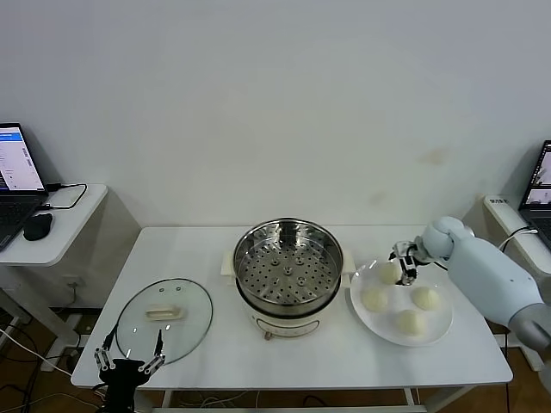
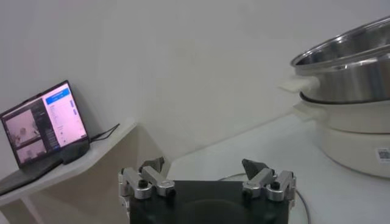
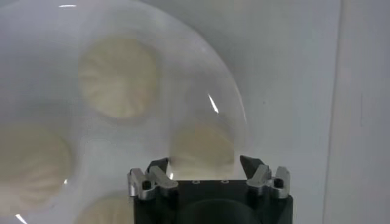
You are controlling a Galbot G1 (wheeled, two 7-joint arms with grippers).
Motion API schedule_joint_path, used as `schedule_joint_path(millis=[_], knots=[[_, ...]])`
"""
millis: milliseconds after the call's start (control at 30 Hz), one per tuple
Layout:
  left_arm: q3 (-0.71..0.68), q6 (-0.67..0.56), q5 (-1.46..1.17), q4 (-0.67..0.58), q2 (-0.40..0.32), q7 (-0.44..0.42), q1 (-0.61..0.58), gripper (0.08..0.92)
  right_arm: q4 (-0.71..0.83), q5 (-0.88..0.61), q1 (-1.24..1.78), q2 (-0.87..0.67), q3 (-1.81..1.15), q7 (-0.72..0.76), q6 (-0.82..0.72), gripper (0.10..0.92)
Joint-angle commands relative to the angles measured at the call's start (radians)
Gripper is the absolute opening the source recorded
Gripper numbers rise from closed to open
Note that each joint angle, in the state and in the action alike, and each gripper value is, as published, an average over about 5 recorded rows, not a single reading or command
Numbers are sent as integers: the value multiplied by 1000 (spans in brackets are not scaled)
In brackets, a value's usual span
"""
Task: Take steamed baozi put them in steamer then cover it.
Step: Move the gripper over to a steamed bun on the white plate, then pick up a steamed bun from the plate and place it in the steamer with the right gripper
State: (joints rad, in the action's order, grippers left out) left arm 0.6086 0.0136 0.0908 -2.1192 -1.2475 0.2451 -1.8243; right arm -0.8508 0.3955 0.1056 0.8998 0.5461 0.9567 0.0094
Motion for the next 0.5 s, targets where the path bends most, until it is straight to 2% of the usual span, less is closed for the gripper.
schedule_joint_path(millis=[33,367,500], knots=[[0,0,1,1,1,0,-1,823,14,13,-2,11,7,-4,1,685],[-1,-6,3,0,-3,4,-7,823,-19,17,-1,-11,9,-10,17,591],[-2,-11,3,-2,-5,5,-13,823,-72,-15,-20,-43,22,-7,12,578]])
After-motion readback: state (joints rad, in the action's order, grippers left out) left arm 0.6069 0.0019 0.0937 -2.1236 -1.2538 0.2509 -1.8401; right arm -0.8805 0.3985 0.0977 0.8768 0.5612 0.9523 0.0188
